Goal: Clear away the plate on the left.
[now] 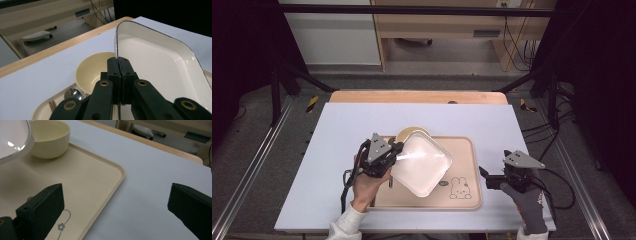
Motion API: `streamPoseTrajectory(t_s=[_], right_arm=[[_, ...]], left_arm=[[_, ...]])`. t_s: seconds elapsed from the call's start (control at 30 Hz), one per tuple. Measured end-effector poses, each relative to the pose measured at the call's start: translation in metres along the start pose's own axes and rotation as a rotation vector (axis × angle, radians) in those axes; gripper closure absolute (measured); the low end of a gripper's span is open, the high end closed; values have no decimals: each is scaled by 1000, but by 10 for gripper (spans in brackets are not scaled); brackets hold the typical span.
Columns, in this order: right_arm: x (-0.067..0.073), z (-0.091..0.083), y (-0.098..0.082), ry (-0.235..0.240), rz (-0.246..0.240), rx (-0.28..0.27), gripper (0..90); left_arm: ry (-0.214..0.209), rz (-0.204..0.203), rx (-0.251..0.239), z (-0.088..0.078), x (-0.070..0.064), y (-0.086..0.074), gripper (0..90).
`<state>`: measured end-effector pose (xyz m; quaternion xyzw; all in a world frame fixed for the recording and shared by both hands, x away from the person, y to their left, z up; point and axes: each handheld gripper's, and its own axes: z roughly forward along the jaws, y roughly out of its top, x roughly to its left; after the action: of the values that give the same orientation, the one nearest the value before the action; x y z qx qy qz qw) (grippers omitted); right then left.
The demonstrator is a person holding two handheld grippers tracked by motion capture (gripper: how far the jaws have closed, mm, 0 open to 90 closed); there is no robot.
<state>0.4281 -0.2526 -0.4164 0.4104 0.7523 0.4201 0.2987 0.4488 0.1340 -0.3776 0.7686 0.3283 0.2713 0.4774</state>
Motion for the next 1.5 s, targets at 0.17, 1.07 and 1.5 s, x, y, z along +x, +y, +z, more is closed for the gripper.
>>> streamPoseTrajectory(t_s=[0.17, 1.07, 1.5], right_arm=[[0, 0, 0, -1, -4, -1, 10], [0, 0, 0, 2, 1, -3, 10], [0, 0, 0, -1, 0, -5, 9]], left_arm=[[-12, 9, 13, 9, -9, -1, 891], [-81, 12, 111, 73, -47, -7, 890], [-110, 6, 148, 87, -53, -8, 890]])
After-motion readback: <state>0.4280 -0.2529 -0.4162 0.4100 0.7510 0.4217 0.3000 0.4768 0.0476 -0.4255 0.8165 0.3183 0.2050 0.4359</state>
